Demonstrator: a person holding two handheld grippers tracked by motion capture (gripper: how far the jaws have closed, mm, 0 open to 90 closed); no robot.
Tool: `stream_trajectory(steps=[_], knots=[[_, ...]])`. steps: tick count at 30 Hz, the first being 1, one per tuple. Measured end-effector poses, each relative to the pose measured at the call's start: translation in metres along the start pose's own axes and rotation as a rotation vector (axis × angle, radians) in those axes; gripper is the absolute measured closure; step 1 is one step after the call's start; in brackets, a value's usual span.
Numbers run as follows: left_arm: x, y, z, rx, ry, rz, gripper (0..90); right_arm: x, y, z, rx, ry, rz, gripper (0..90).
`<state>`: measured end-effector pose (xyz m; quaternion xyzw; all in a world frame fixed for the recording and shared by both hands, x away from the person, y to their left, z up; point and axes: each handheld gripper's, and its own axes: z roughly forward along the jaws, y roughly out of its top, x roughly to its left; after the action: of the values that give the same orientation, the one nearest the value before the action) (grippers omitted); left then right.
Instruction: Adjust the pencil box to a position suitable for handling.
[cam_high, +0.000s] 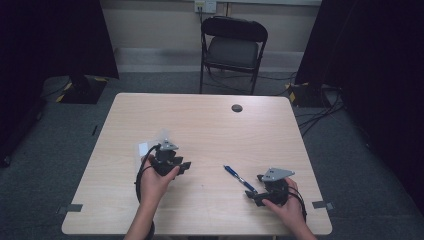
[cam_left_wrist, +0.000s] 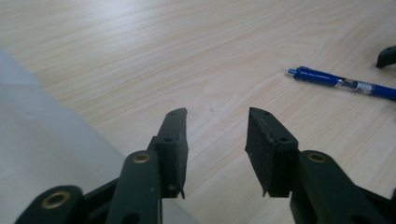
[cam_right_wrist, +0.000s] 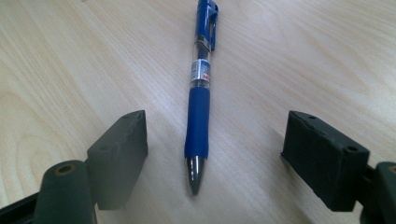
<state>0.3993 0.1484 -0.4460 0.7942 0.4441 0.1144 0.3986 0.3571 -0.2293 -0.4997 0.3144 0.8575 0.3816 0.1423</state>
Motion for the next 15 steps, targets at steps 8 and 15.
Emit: stream_trajectory(steps=[8, 15], knots=[[0.012, -0.001, -0.022, -0.041, 0.06, -0.034, 46.4, 0.0, 0.0, 0.0, 0.0, 0.0, 0.0, 21.0], [0.017, 0.0, -0.033, -0.045, 0.088, -0.036, 42.1, 0.0, 0.0, 0.0, 0.0, -0.001, 0.002, 21.0]])
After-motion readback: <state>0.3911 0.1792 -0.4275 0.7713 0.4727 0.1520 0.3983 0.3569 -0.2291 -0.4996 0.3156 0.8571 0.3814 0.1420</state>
